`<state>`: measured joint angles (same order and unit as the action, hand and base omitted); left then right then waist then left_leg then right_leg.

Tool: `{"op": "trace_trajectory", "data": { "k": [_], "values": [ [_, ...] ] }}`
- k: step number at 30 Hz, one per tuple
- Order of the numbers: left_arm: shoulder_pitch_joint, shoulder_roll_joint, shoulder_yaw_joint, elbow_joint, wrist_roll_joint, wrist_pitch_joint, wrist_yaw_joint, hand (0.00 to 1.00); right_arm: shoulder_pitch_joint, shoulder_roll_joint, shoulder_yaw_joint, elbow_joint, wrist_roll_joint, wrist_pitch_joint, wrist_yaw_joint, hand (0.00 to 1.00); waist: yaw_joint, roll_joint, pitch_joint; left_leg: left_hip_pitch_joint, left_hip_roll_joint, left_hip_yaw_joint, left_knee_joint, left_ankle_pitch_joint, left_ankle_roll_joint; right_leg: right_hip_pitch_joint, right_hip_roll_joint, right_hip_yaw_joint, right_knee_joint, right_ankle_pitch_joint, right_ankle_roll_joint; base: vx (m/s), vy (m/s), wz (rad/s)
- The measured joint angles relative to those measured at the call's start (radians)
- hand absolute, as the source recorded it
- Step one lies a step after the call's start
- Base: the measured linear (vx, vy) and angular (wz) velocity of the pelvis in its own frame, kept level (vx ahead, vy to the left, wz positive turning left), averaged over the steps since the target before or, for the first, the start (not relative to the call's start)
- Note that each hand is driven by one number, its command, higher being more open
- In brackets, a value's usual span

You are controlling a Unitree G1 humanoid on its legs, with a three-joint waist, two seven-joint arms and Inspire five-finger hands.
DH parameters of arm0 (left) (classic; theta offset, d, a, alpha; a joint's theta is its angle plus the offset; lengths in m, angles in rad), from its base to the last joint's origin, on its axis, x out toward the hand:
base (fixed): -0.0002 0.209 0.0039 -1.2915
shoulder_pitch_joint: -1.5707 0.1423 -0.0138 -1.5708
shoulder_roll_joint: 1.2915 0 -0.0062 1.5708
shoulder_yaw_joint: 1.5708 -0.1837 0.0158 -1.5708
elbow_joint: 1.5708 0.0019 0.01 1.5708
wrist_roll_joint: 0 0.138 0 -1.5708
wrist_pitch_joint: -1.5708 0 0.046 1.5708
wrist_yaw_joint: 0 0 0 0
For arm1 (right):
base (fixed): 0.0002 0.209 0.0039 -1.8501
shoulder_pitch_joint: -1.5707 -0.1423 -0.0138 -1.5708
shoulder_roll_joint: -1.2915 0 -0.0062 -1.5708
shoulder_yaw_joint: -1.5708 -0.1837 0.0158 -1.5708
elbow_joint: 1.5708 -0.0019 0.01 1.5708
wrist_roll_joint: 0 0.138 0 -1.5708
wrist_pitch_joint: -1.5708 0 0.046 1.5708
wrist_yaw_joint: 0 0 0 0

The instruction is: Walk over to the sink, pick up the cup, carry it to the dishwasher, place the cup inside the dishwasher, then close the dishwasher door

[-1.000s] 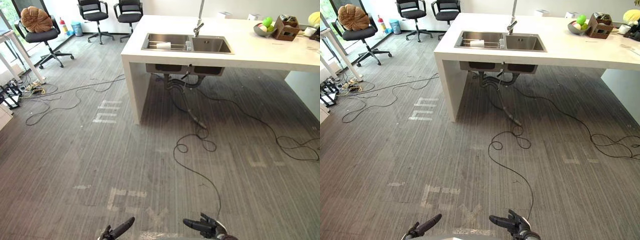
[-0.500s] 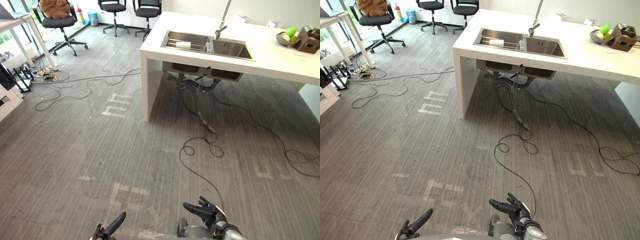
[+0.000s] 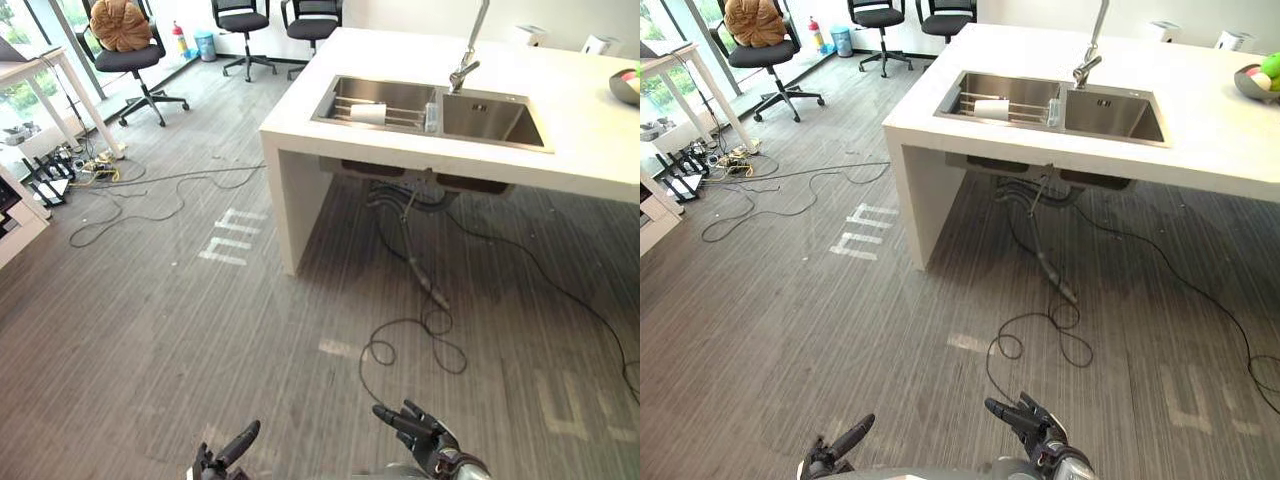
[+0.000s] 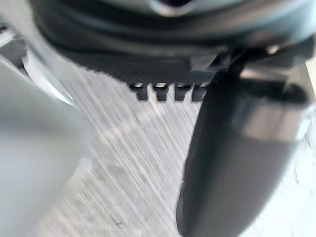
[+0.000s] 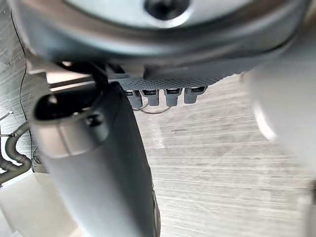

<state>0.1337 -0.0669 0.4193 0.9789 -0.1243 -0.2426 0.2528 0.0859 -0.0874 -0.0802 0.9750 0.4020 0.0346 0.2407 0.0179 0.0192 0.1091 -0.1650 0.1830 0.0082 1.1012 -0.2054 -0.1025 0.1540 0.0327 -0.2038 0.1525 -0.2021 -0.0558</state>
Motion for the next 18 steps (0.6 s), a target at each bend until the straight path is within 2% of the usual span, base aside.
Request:
{"op": "trace_trajectory", "data": {
  "k": [1,2,3,4,5,6,7,8,9,11,13,14,15,16,17,18],
  "values": [
    [0.004,0.001,-0.021,-0.018,0.027,-0.014,0.015,1.00,-0.002,0.002,0.002,0.000,0.006,0.000,0.000,1.00,0.005,-0.001,0.001,-0.041,-0.007,0.025,-0.005,-0.024,0.020,0.027,-0.002,0.011,-0.022,0.000,0.000,0.61,0.002,-0.45],
    [0.006,0.003,-0.066,-0.050,0.073,-0.041,0.034,1.00,-0.012,0.006,0.010,0.000,0.021,0.000,-0.002,1.00,0.029,-0.002,0.004,-0.120,-0.018,0.076,-0.069,-0.071,0.083,0.058,-0.019,0.042,-0.042,-0.001,0.001,0.59,0.089,-0.71],
    [0.005,0.007,-0.106,-0.078,0.093,-0.063,0.030,1.00,-0.025,0.014,0.010,0.000,0.033,0.000,-0.002,1.00,0.045,-0.007,0.013,-0.180,-0.039,0.127,-0.215,-0.082,0.101,0.082,-0.047,0.074,-0.045,-0.002,0.003,0.58,0.132,-0.79],
    [0.006,0.015,-0.127,-0.089,0.104,-0.072,0.028,1.00,-0.030,0.018,0.010,0.000,0.035,0.000,-0.002,1.00,0.052,-0.010,0.016,-0.198,-0.055,0.144,-0.328,-0.069,0.096,0.093,-0.063,0.091,-0.042,-0.004,0.007,0.50,0.193,-0.85],
    [0.016,0.017,-0.162,-0.118,0.112,-0.089,0.032,1.00,-0.036,0.019,0.012,-0.005,0.037,0.000,0.001,1.00,0.060,-0.004,0.017,-0.208,-0.076,0.143,-0.607,0.020,0.087,0.112,-0.083,0.123,-0.029,-0.023,0.034,0.54,0.253,-0.92],
    [0.039,0.010,-0.187,-0.150,0.119,-0.116,0.035,1.00,-0.034,0.021,0.022,-0.013,0.038,-0.008,0.004,1.00,0.077,0.015,0.015,-0.185,-0.072,0.141,-0.778,0.212,0.083,0.149,-0.085,0.167,-0.032,-0.063,0.042,0.57,0.281,-0.93],
    [0.043,0.013,-0.199,-0.155,0.128,-0.126,0.039,1.00,-0.036,0.026,0.034,-0.012,0.039,-0.009,0.004,1.00,0.080,0.016,0.016,-0.176,-0.074,0.152,-0.769,0.258,0.087,0.163,-0.098,0.185,-0.031,-0.076,0.042,0.56,0.297,-0.63],
    [0.025,0.020,-0.229,-0.164,0.150,-0.139,0.060,1.00,-0.041,0.041,0.058,-0.023,0.040,-0.018,0.010,1.00,0.079,-0.016,0.016,-0.185,-0.094,0.181,-0.735,0.210,0.092,0.153,-0.116,0.239,-0.012,-0.079,0.040,0.53,0.250,-0.27],
    [0.013,0.018,-0.262,-0.178,0.198,-0.163,0.090,1.00,-0.045,0.048,0.067,-0.036,0.039,-0.030,0.018,1.00,0.080,-0.030,0.016,-0.197,-0.107,0.190,-0.712,0.178,0.102,0.139,-0.117,0.274,0.006,-0.065,0.034,0.50,0.218,-0.14],
    [0.031,0.035,-0.379,-0.296,0.289,-0.176,0.146,1.00,-0.049,0.060,0.074,-0.043,0.037,-0.040,0.022,1.00,0.080,-0.035,0.028,-0.195,-0.124,0.201,-0.638,0.114,0.144,0.140,-0.143,0.295,0.044,-0.040,0.037,0.47,0.180,-0.05],
    [0.044,0.076,-0.496,-0.445,0.369,-0.175,0.173,1.00,-0.039,0.061,0.084,-0.036,0.035,-0.039,0.022,1.00,0.077,-0.041,0.029,-0.159,-0.138,0.226,-0.605,0.084,0.167,0.126,-0.157,0.322,0.165,-0.021,0.066,0.45,0.158,0.07],
    [0.039,0.108,-0.558,-0.565,0.445,-0.176,0.200,1.00,-0.030,0.064,0.090,-0.029,0.036,-0.037,0.021,1.00,0.069,-0.047,0.023,-0.127,-0.153,0.226,-0.614,0.068,0.172,0.090,-0.162,0.321,0.268,0.017,0.105,0.35,0.117,0.08],
    [0.031,0.129,-0.586,-0.626,0.478,-0.177,0.211,1.00,-0.024,0.068,0.090,-0.025,0.036,-0.036,0.020,1.00,0.061,-0.053,0.018,-0.109,-0.162,0.225,-0.629,0.066,0.174,0.066,-0.164,0.318,0.327,0.046,0.129,0.55,0.199,0.09],
    [-0.016,0.177,-0.634,-0.778,0.603,-0.179,0.239,1.00,-0.007,0.069,0.099,-0.019,0.030,-0.028,0.011,1.00,0.042,-0.068,0.008,-0.026,-0.191,0.224,-0.730,0.063,0.174,-0.042,-0.171,0.322,0.541,0.215,0.267,0.37,0.134,0.05],
    [-0.025,0.181,-0.639,-0.797,0.624,-0.179,0.245,1.00,-0.006,0.066,0.102,-0.020,0.028,-0.028,0.010,1.00,0.040,-0.069,0.006,-0.008,-0.194,0.224,-0.749,0.063,0.174,-0.062,-0.172,0.320,0.573,0.257,0.284,0.44,0.161,-0.09],
    [-0.070,0.193,-0.665,-0.869,0.692,-0.179,0.258,1.00,-0.006,0.053,0.109,-0.027,0.027,-0.028,0.005,1.00,0.026,-0.070,0.006,0.077,-0.205,0.227,-0.832,0.062,0.173,-0.144,-0.199,0.288,0.745,0.390,0.307,0.27,0.094,-0.35]
  ]
}}
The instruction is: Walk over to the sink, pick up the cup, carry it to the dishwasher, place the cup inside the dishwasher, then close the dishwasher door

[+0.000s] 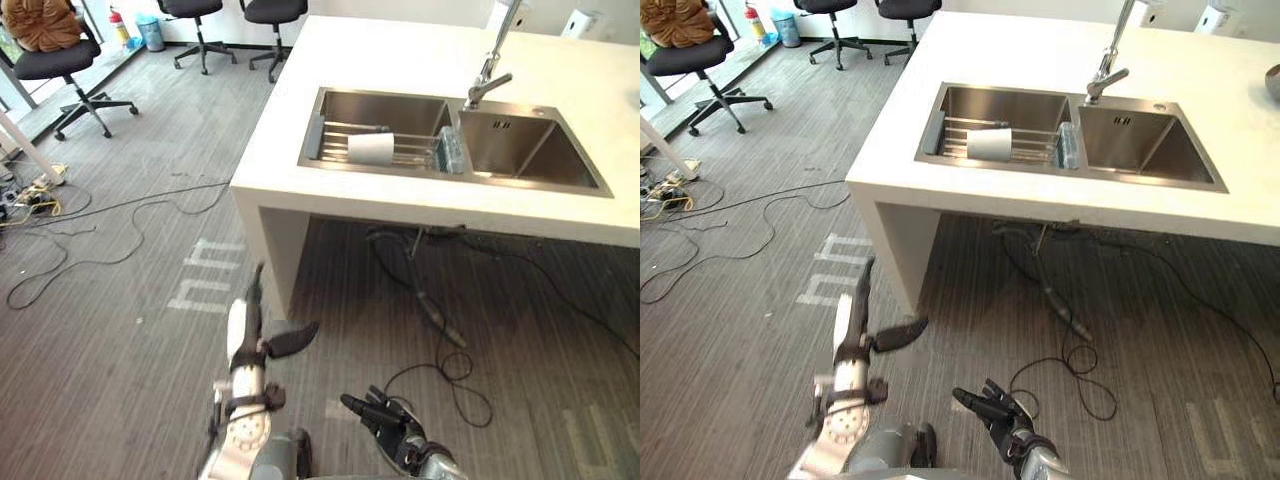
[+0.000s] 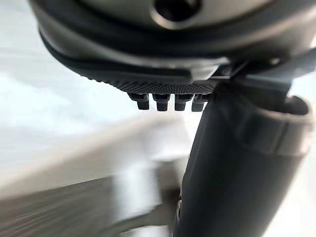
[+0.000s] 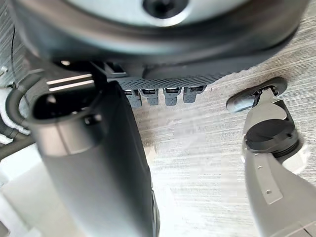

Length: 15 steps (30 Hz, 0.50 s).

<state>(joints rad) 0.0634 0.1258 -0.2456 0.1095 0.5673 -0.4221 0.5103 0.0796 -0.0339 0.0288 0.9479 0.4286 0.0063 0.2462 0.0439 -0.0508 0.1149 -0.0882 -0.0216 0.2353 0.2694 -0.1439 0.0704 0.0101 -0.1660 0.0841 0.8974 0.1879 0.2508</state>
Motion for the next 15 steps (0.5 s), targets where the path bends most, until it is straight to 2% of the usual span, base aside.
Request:
{"op": "trace_trajectory", "data": {
  "k": [1,2,3,4,6,7,8,9,10,11,12,14,15],
  "values": [
    [-0.053,0.003,-0.033,-0.063,0.063,0.001,0.012,1.00,0.006,-0.015,0.007,-0.022,-0.004,-0.001,-0.005,1.00,-0.013,0.002,0.000,0.100,-0.009,0.017,-0.061,-0.010,-0.010,-0.117,-0.065,-0.091,0.225,-0.050,-0.087,0.34,0.114,-0.37],
    [-0.062,0.005,-0.042,-0.074,0.073,0.001,0.012,1.00,0.008,-0.018,0.009,-0.030,-0.006,-0.001,-0.006,1.00,-0.016,0.003,0.000,0.117,-0.009,0.021,-0.072,-0.011,-0.011,-0.136,-0.074,-0.108,0.256,-0.070,-0.118,0.31,0.087,-0.40],
    [-0.100,0.019,-0.083,-0.112,0.113,0.004,0.012,1.00,0.012,-0.024,0.019,-0.057,-0.014,-0.005,-0.006,1.00,-0.037,0.009,-0.004,0.182,-0.004,0.028,-0.112,-0.014,-0.013,-0.212,-0.095,-0.168,0.321,-0.136,-0.192,0.32,0.051,-0.20],
    [-0.150,0.038,-0.132,-0.127,0.143,0.010,0.009,1.00,0.015,-0.022,0.019,-0.074,-0.024,-0.015,-0.005,1.00,-0.056,0.009,-0.006,0.232,0.010,0.031,-0.133,-0.012,-0.016,-0.274,-0.090,-0.213,0.299,-0.211,-0.220,0.40,0.005,-0.14],
    [-0.211,0.068,-0.199,-0.133,0.172,0.015,0.002,1.00,0.015,-0.010,0.018,-0.105,-0.031,-0.030,-0.007,1.00,-0.088,0.018,-0.010,0.271,0.045,0.029,-0.147,-0.016,-0.023,-0.338,-0.057,-0.274,0.130,-0.294,-0.219,0.31,-0.061,0.04],
    [-0.225,0.078,-0.212,-0.138,0.179,0.017,-0.004,1.00,0.015,-0.003,0.018,-0.116,-0.032,-0.030,-0.008,1.00,-0.098,0.020,-0.010,0.280,0.056,0.026,-0.148,-0.022,-0.033,-0.350,-0.044,-0.292,0.048,-0.303,-0.222,0.29,-0.126,0.07],
    [-0.246,0.094,-0.224,-0.150,0.180,0.025,-0.021,1.00,0.015,0.004,0.021,-0.142,-0.040,-0.021,-0.013,1.00,-0.115,0.021,-0.010,0.301,0.080,0.024,-0.148,-0.040,-0.062,-0.360,-0.014,-0.312,-0.127,-0.305,-0.222,0.47,-0.264,0.02],
    [-0.252,0.095,-0.220,-0.160,0.178,0.030,-0.035,1.00,0.025,0.008,0.027,-0.165,-0.040,0.003,-0.022,1.00,-0.116,0.020,-0.012,0.326,0.095,0.024,-0.141,-0.071,-0.093,-0.356,0.019,-0.300,-0.295,-0.289,-0.231,0.49,-0.292,0.01],
    [-0.250,0.095,-0.219,-0.166,0.176,0.032,-0.041,1.00,0.039,0.009,0.028,-0.182,-0.040,0.013,-0.029,1.00,-0.115,0.014,-0.016,0.338,0.097,0.023,-0.131,-0.094,-0.110,-0.347,0.035,-0.279,-0.380,-0.240,-0.237,0.54,-0.331,-0.05],
    [-0.235,0.082,-0.208,-0.173,0.176,0.037,-0.053,1.00,0.056,0.004,0.036,-0.213,-0.047,0.031,-0.036,1.00,-0.110,0.025,-0.026,0.356,0.111,0.022,-0.098,-0.144,-0.146,-0.338,0.066,-0.240,-0.430,-0.193,-0.344,0.44,-0.243,-0.11],
    [-0.213,0.065,-0.210,-0.169,0.177,0.049,-0.068,1.00,0.051,-0.023,0.037,-0.224,-0.066,0.052,-0.041,1.00,-0.110,0.078,-0.042,0.348,0.155,0.023,-0.071,-0.146,-0.153,-0.333,0.102,-0.246,-0.423,-0.200,-0.342,0.43,-0.219,-0.13],
    [-0.214,0.059,-0.229,-0.170,0.178,0.051,-0.105,1.00,0.056,-0.037,0.036,-0.235,-0.086,0.079,-0.038,1.00,-0.109,0.086,-0.047,0.349,0.168,0.020,-0.039,-0.101,-0.154,-0.305,0.110,-0.256,-0.428,-0.242,-0.353,0.37,-0.189,0.02],
    [-0.214,0.054,-0.247,-0.170,0.176,0.061,-0.132,1.00,0.067,-0.044,0.035,-0.250,-0.102,0.096,-0.034,1.00,-0.105,0.088,-0.045,0.331,0.183,0.012,0.041,-0.075,-0.160,-0.267,0.116,-0.259,-0.448,-0.264,-0.351,0.35,-0.203,0.18]
  ]
}}
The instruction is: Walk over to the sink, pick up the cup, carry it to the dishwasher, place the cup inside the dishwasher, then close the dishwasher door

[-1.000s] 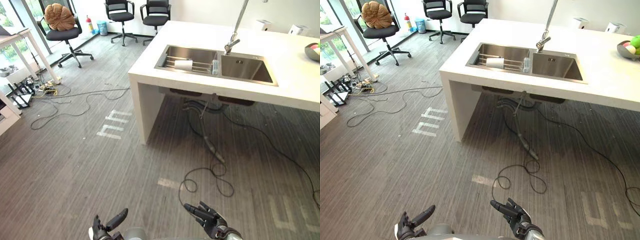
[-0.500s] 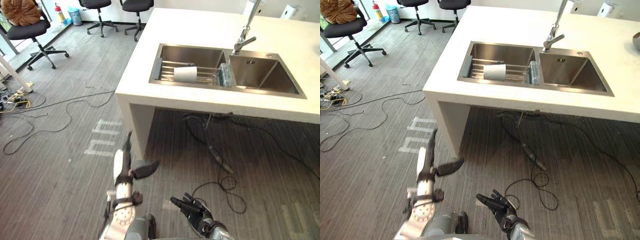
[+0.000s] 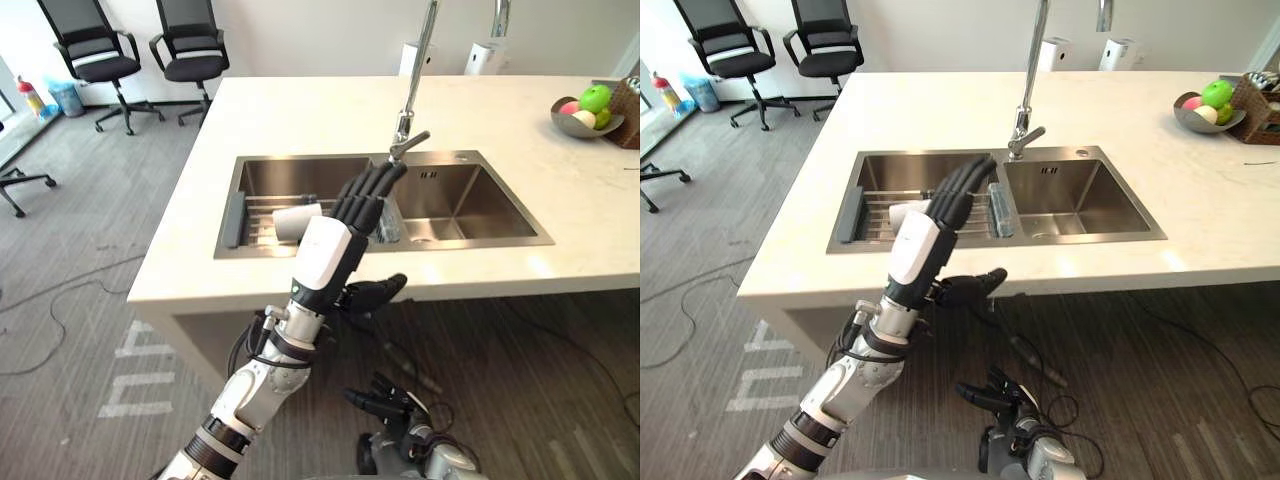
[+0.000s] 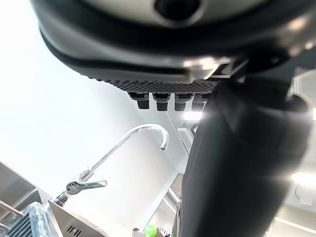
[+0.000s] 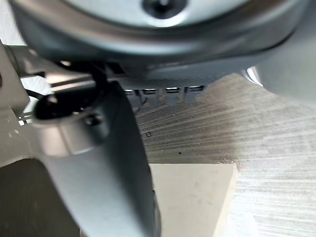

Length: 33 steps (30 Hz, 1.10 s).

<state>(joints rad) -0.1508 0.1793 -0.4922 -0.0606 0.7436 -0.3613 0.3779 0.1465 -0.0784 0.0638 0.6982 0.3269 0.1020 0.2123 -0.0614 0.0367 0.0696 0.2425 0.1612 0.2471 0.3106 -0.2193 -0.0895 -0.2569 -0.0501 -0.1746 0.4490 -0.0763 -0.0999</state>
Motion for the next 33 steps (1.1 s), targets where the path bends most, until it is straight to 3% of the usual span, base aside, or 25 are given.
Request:
{"op": "trace_trajectory", "data": {
  "k": [1,3,5,7,8,9,10,13,17,19,29,33],
  "values": [
    [-0.004,-0.003,-0.011,-0.001,-0.002,0.014,-0.022,1.00,0.006,-0.005,-0.001,-0.011,-0.003,0.011,0.005,1.00,0.002,0.002,0.005,-0.025,0.016,-0.011,0.083,0.009,0.001,0.032,0.006,-0.003,-0.022,-0.011,0.004,0.31,-0.203,0.20],
    [-0.014,-0.015,-0.042,-0.002,-0.018,0.060,-0.087,1.00,0.044,-0.024,0.001,-0.051,-0.018,0.045,0.036,1.00,0.027,-0.001,0.014,-0.210,0.091,-0.069,0.497,0.098,-0.013,0.151,0.028,-0.013,-0.115,-0.034,0.013,0.28,-0.163,0.09],
    [-0.014,-0.026,-0.044,-0.017,-0.029,0.081,-0.131,1.00,0.066,-0.038,0.002,-0.070,-0.021,0.060,0.041,1.00,0.043,0.010,0.002,-0.306,0.142,-0.034,0.573,0.063,0.000,0.209,0.031,-0.056,-0.180,-0.034,0.013,0.24,-0.071,-0.08],
    [-0.019,-0.023,-0.044,-0.045,-0.040,0.099,-0.162,1.00,0.068,-0.042,0.002,-0.062,-0.018,0.069,0.040,1.00,0.051,0.006,-0.008,-0.335,0.150,0.043,0.388,0.040,0.015,0.242,0.029,-0.065,-0.235,-0.021,0.022,0.20,0.017,-0.12],
    [-0.035,-0.022,-0.044,-0.058,-0.037,0.108,-0.186,1.00,0.070,-0.049,0.002,-0.057,-0.015,0.069,0.040,1.00,0.051,0.015,-0.025,-0.338,0.126,0.070,0.165,0.095,0.027,0.241,0.030,-0.064,-0.253,-0.011,0.030,0.18,0.067,-0.03],
    [-0.050,-0.019,-0.045,-0.060,-0.035,0.114,-0.196,1.00,0.068,-0.055,0.002,-0.051,-0.015,0.068,0.041,1.00,0.050,0.024,-0.031,-0.338,0.110,0.070,0.076,0.108,0.027,0.235,0.034,-0.058,-0.251,-0.010,0.032,0.23,0.102,-0.04],
    [-0.074,0.005,-0.045,-0.059,-0.030,0.137,-0.214,1.00,0.050,-0.060,0.002,-0.002,-0.016,0.068,0.042,1.00,0.047,0.020,-0.068,-0.292,0.072,0.067,-0.077,0.127,-0.003,0.197,0.035,-0.008,-0.238,-0.002,0.044,0.20,0.093,-0.03],
    [-0.148,0.118,-0.040,-0.058,0.008,0.190,-0.271,1.00,0.040,-0.053,0.004,0.026,-0.016,0.073,0.058,1.00,0.046,0.002,-0.080,-0.217,0.004,0.106,-0.259,0.200,0.012,0.177,-0.001,0.034,-0.237,0.001,0.050,0.20,0.133,-0.13],
    [-0.303,0.216,-0.038,-0.042,-0.021,0.267,-0.404,1.00,0.031,-0.055,0.031,0.025,-0.016,0.101,0.072,1.00,0.038,-0.003,-0.087,-0.195,-0.030,0.100,-0.321,0.221,0.025,0.180,-0.024,0.034,-0.241,-0.005,0.060,0.06,0.076,0.09],
    [-0.329,0.237,-0.028,-0.038,-0.030,0.296,-0.446,1.00,0.020,-0.053,0.043,0.032,-0.016,0.117,0.072,1.00,0.024,-0.002,-0.088,-0.191,-0.038,0.095,-0.332,0.227,0.027,0.185,-0.028,0.031,-0.250,-0.005,0.060,0.04,0.039,0.10],
    [-0.339,0.281,-0.021,0.061,-0.142,0.349,-0.734,1.00,-0.035,-0.052,0.080,0.085,-0.014,0.182,0.074,1.00,-0.008,-0.002,-0.098,-0.189,-0.037,0.093,-0.355,0.241,0.026,0.204,-0.009,0.045,-0.315,0.025,0.063,-0.01,0.000,-0.01],
    [-0.338,0.281,-0.014,0.094,-0.257,0.413,-0.827,1.00,-0.041,-0.052,0.080,0.097,-0.013,0.188,0.074,1.00,-0.010,-0.002,-0.104,-0.189,-0.040,0.098,-0.363,0.247,0.030,0.207,-0.003,0.062,-0.344,0.042,0.078,-0.04,0.004,-0.08]
  ]
}}
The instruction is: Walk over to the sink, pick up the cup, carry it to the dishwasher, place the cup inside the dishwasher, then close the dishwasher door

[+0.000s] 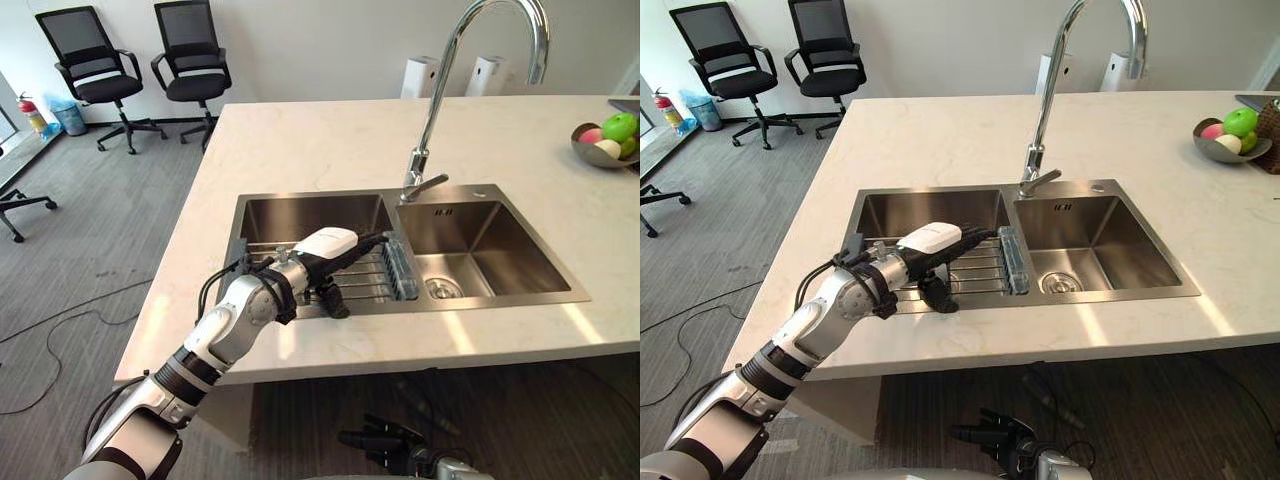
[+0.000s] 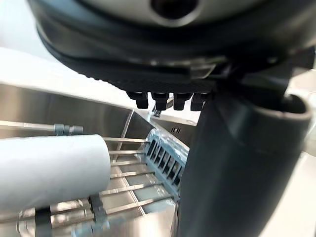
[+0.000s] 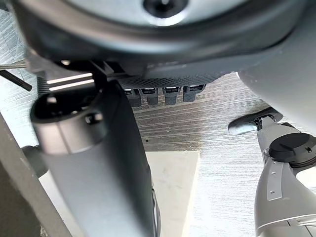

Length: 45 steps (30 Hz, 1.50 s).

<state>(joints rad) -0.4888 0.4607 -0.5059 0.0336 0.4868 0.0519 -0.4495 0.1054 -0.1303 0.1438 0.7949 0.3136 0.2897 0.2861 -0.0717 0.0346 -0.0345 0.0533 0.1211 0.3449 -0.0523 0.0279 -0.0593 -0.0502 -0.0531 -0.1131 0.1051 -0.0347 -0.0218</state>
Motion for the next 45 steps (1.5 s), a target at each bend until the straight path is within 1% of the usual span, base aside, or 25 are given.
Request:
{"op": "trace_trajectory", "data": {
  "k": [1,6,8,14,18,19,23,30,36,39,45],
  "values": [
    [0.001,0.001,0.007,0.025,-0.011,0.008,-0.008,1.00,-0.006,0.000,0.000,0.008,0.000,0.000,0.000,1.00,-0.002,0.001,-0.001,0.001,-0.001,0.000,-0.002,0.003,0.000,0.007,0.002,-0.001,-0.014,0.015,-0.006,-0.06,0.008,-0.02],
    [0.001,0.020,0.050,0.098,-0.084,0.031,-0.003,1.00,-0.022,0.000,-0.001,0.032,0.000,0.003,0.001,1.00,-0.003,0.000,-0.001,0.004,-0.006,0.000,-0.018,0.021,0.004,0.022,0.004,0.000,-0.068,0.048,0.000,-0.07,0.008,-0.01],
    [0.001,0.026,0.064,0.123,-0.098,0.034,0.030,1.00,-0.027,0.001,-0.001,0.040,0.001,0.003,0.002,1.00,-0.006,-0.001,0.000,0.006,-0.009,-0.001,-0.033,0.033,0.005,0.028,0.004,-0.001,-0.091,0.058,0.007,-0.06,0.002,-0.01],
    [0.001,0.028,0.100,0.175,-0.117,0.046,0.106,1.00,-0.033,0.004,-0.001,0.041,0.011,0.006,0.002,1.00,-0.025,-0.008,0.004,0.006,-0.015,-0.003,-0.034,0.034,0.005,0.040,0.001,-0.005,-0.123,0.075,0.021,-0.01,0.002,-0.01],
    [0.001,0.028,0.104,0.182,-0.167,0.051,0.146,1.00,-0.038,0.008,-0.001,0.044,0.020,0.014,0.002,1.00,-0.026,-0.023,0.011,0.006,-0.018,-0.005,-0.034,0.035,0.006,0.050,0.000,-0.005,-0.148,0.095,0.019,0.00,0.000,0.00],
    [0.000,0.028,0.108,0.189,-0.176,0.054,0.169,1.00,-0.038,0.009,-0.001,0.046,0.020,0.016,0.001,1.00,-0.027,-0.024,0.010,0.005,-0.019,-0.005,-0.034,0.035,0.006,0.052,-0.001,-0.005,-0.156,0.102,0.016,0.01,-0.001,-0.04],
    [-0.021,0.028,0.119,0.227,-0.197,0.069,0.212,1.00,-0.051,0.009,-0.001,0.060,0.022,0.026,0.002,1.00,-0.030,-0.024,0.010,0.005,-0.019,-0.011,-0.034,0.035,0.006,0.054,0.000,-0.005,-0.165,0.114,0.015,0.00,-0.003,-0.05],
    [-0.059,0.028,0.135,0.277,-0.218,0.074,0.213,1.00,-0.054,0.009,-0.008,0.064,0.043,0.037,0.001,1.00,-0.032,-0.024,0.010,0.005,-0.020,-0.004,-0.034,0.035,0.006,0.054,-0.001,0.000,-0.176,0.124,0.021,-0.01,0.001,-0.03],
    [-0.080,0.028,0.135,0.359,-0.212,0.074,0.213,1.00,-0.056,0.015,-0.013,0.065,0.050,0.036,0.001,1.00,-0.052,-0.026,0.011,0.005,-0.020,0.008,-0.034,0.035,0.005,0.054,0.000,0.010,-0.188,0.136,0.019,-0.02,-0.002,-0.06],
    [-0.082,0.027,0.135,0.383,-0.210,0.074,0.213,1.00,-0.057,0.018,-0.017,0.065,0.056,0.032,0.002,1.00,-0.053,-0.031,0.014,0.006,-0.019,0.014,-0.034,0.035,0.005,0.051,0.002,0.018,-0.189,0.139,0.019,-0.02,-0.004,-0.07],
    [-0.092,0.028,0.135,0.422,-0.172,0.071,0.213,1.00,-0.055,0.021,-0.021,0.065,0.057,0.027,0.002,1.00,-0.055,-0.033,0.016,0.006,-0.019,0.020,-0.034,0.035,0.005,0.048,0.001,0.024,-0.190,0.140,0.019,-0.01,-0.001,-0.02]
  ]
}}
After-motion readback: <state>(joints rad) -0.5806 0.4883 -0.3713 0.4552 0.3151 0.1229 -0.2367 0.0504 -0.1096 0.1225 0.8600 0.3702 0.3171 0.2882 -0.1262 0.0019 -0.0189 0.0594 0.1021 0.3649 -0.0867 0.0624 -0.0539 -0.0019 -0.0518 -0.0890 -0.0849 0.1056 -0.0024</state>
